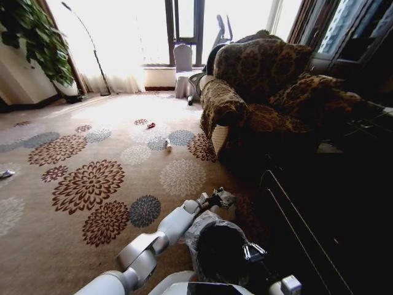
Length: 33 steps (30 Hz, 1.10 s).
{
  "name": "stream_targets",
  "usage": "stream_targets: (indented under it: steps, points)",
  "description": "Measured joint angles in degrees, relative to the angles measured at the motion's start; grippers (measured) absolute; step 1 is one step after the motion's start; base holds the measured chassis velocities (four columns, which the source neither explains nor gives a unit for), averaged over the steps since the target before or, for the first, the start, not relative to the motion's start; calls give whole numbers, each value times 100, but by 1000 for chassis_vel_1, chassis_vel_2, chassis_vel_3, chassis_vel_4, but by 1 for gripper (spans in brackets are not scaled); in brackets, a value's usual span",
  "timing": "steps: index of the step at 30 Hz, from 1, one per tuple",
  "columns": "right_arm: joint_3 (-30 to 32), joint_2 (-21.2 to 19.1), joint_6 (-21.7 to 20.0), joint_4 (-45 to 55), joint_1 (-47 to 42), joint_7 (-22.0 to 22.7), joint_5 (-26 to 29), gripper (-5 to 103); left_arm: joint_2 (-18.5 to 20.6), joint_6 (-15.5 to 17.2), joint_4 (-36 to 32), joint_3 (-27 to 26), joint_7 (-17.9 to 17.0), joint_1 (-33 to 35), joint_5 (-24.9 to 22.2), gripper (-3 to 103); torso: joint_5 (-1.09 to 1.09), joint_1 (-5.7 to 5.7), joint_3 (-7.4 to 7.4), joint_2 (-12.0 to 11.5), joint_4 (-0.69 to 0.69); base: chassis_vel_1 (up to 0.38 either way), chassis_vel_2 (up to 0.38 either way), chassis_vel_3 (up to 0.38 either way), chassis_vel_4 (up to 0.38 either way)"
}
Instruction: Pick up the trash from the ground and place it into the trash bin.
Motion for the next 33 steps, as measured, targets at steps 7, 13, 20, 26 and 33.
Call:
stream_targets:
  steps: [7, 13, 20, 26, 33]
  points:
    - [23, 1, 17, 2, -55, 0, -18, 2, -13, 141, 160, -74, -330, -70, 9, 78, 1, 0, 0, 0, 2, 0, 0, 0, 0]
    - [29, -7, 23, 1, -37, 0, -19, 2, -16, 171, 189, -94, -389, -64, -56, 66, 1, 0, 0, 0, 1, 0, 0, 0, 0]
    - [25, -5, 51, -22, -33, -1, -18, 2, -15, 149, 235, -131, -432, -26, -186, 46, 1, 0, 0, 1, 1, 0, 0, 0, 0]
    - [11, 6, 64, -24, -47, -6, -30, 2, -15, 97, 237, -135, -448, -11, -211, 30, 1, 0, 0, 1, 1, 0, 0, 0, 0]
    - [15, 14, 92, -25, -81, -12, -52, 2, -14, 71, 266, -141, -477, -22, -247, 12, 1, 0, 0, 1, 1, 0, 0, 0, 0]
